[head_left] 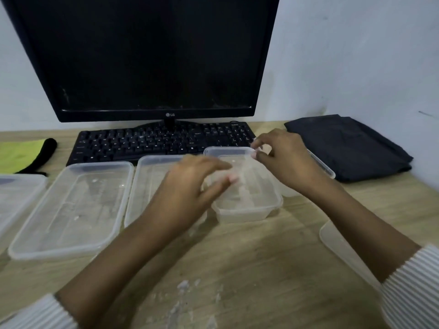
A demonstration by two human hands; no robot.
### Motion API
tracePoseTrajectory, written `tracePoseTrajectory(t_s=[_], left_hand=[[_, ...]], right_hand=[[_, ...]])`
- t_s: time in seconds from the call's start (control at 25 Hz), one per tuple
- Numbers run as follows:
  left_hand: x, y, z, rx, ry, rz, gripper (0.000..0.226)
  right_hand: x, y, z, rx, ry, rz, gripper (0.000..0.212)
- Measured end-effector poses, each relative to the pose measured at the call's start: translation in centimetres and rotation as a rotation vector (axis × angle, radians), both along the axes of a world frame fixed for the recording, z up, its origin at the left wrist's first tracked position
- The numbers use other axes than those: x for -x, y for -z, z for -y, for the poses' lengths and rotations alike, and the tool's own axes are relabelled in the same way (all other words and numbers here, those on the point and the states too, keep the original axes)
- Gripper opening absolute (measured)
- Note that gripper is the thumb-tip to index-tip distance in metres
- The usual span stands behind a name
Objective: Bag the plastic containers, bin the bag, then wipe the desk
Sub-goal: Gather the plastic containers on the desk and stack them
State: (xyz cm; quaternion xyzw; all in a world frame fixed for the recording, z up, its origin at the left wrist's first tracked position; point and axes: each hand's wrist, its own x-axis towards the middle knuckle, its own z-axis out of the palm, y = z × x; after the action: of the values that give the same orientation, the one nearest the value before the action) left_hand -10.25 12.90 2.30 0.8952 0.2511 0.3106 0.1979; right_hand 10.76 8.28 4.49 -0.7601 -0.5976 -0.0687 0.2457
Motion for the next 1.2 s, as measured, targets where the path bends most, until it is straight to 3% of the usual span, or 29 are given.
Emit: tracePoseTrajectory(t_s=[0.08,0.24,0.52,0.8,0.88,1.0,1.2], left_hand=[[-1.7,-0.8,-2.5,0.008,-0.105,0.045,0.032],[-4.9,0.0,-5.8,0.062,-0.167,-0.269,0.033],[-5.2,0.3,-5.4,-0.046,-0.180,-0.304,0.035],[-5.1,-0.1,-5.7,0.076,-0.163,-0.404,0.041],[-4.9,-0.5,-5.4,0.091,-0.159,-0.345,0.046],[-4.7,-1.1,-2.6,-0.089,-0.152,-0.100,0.038],[-5.8,-0.3,5.2,-0.256,0.125,0.052,0.025]], right_hand=[[1.0,-0.8,3.4,0.020,-0.033,-0.063,0.018],[2.2,0.0,7.6,0.121,-0.079,-0.213,0.023],[2.0,2.0,8.0,-0.002,-0.089,-0.291,0.025],[2.0,2.1,8.4,0.011,-0.098,-0.365,0.028],[1.8,2.1,9.6,-0.057,-0.089,-0.435,0.027],[0.5,2.1,12.8,-0.153,-0.003,-0.503,0.020],[-2.5,1.8,19.1,-0.126,0.229,-0.453,0.017]])
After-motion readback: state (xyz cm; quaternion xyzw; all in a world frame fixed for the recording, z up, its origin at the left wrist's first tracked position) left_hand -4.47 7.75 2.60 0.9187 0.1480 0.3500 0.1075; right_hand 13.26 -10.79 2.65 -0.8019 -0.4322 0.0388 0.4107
